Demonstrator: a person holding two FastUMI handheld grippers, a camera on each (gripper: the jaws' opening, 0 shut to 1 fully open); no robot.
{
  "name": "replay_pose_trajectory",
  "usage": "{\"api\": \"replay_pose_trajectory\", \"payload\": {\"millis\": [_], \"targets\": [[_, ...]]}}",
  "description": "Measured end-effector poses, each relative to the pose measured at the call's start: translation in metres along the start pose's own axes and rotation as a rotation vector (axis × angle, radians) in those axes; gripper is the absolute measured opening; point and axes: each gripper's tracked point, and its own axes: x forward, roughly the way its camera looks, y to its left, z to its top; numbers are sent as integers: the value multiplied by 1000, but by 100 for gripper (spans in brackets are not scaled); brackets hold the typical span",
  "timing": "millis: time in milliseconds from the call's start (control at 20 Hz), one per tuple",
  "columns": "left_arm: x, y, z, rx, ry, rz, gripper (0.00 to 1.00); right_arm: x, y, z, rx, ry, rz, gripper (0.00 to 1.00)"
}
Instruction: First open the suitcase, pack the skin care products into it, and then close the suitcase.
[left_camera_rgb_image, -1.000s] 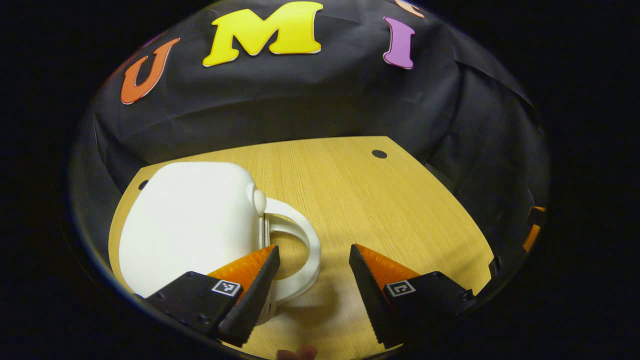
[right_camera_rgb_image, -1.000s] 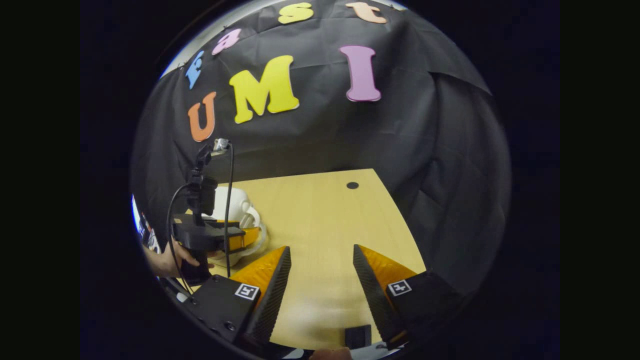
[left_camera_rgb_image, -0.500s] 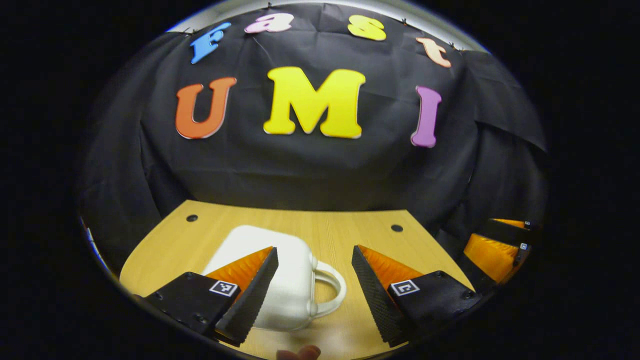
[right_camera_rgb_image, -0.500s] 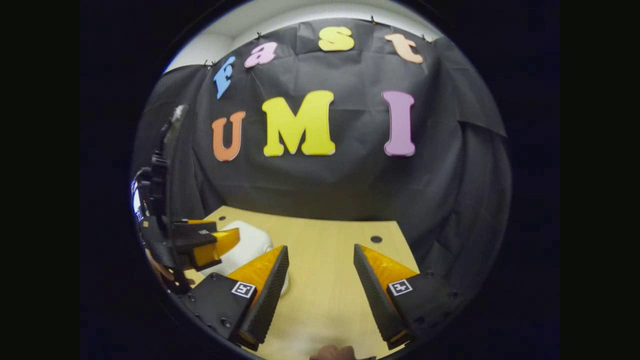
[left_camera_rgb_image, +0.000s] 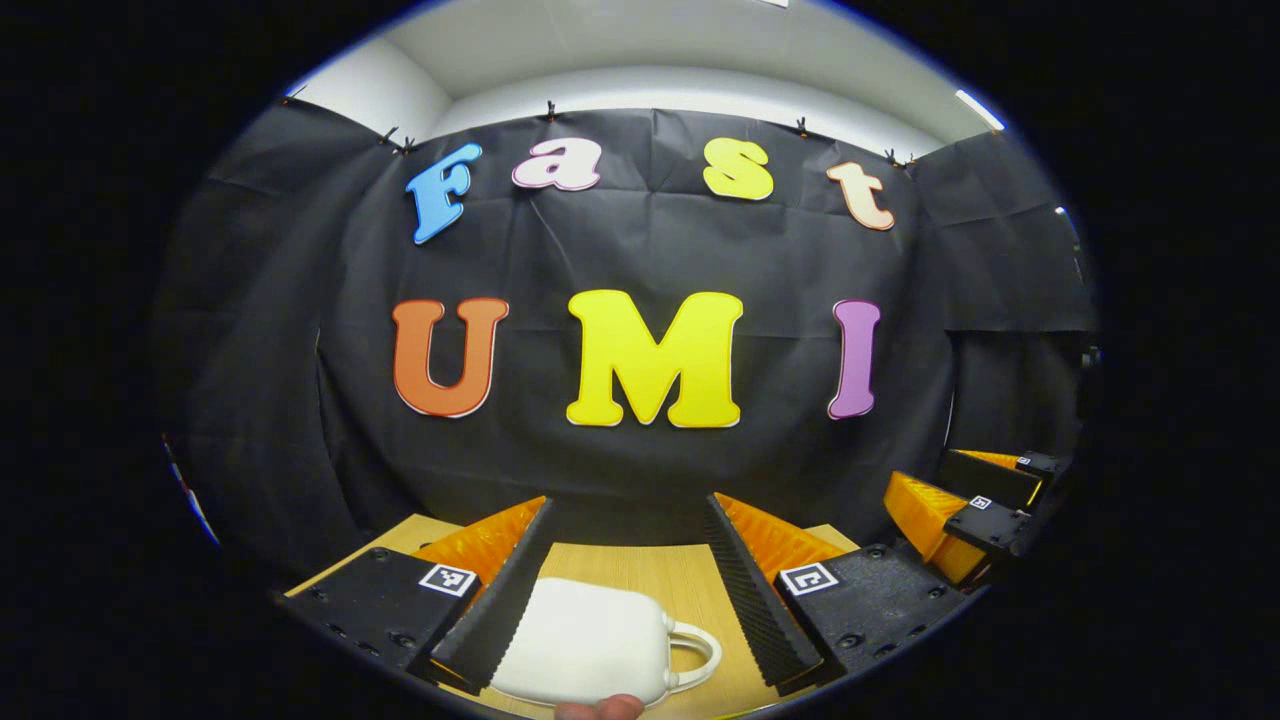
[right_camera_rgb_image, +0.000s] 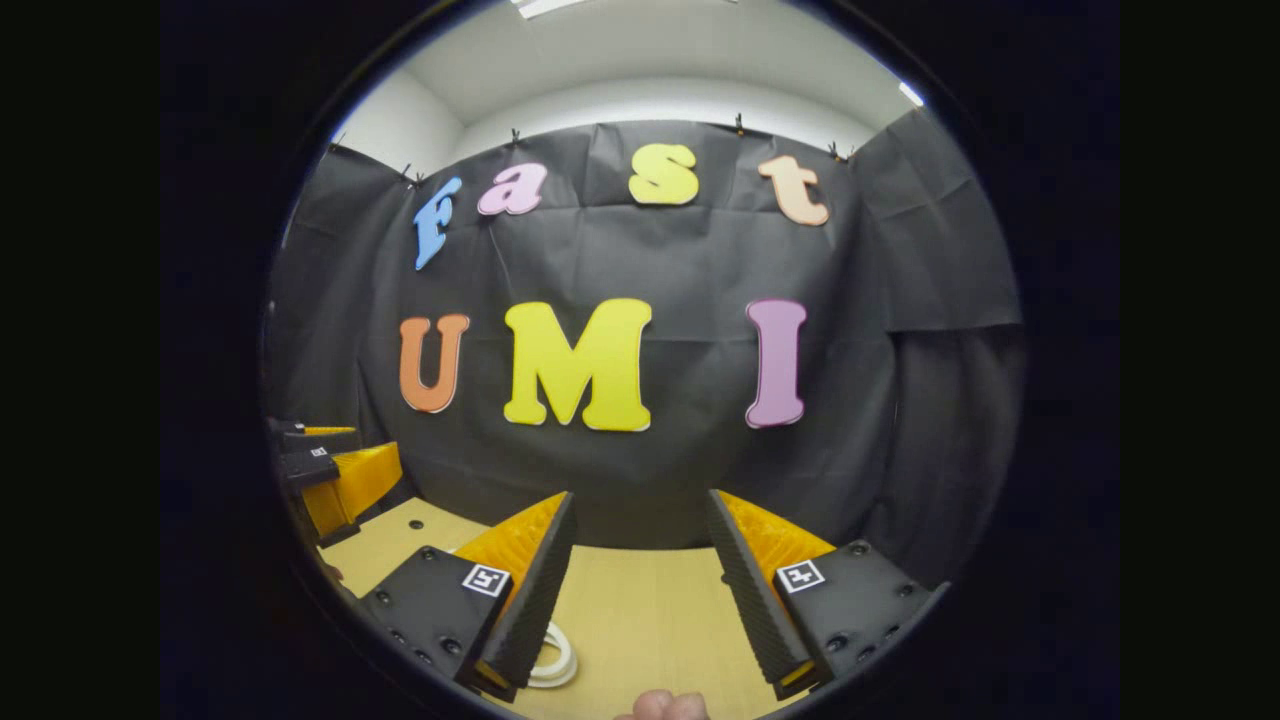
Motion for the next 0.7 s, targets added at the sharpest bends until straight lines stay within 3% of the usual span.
{"api": "replay_pose_trajectory", "payload": {"millis": [200, 700], "targets": [[-5, 3, -9, 4, 23, -5, 94, -2, 24, -5, -29, 4, 43, 78], [-5, 15, -12, 4, 35, 12, 94, 5, 34, -7, -39, 23, 66, 78]]}}
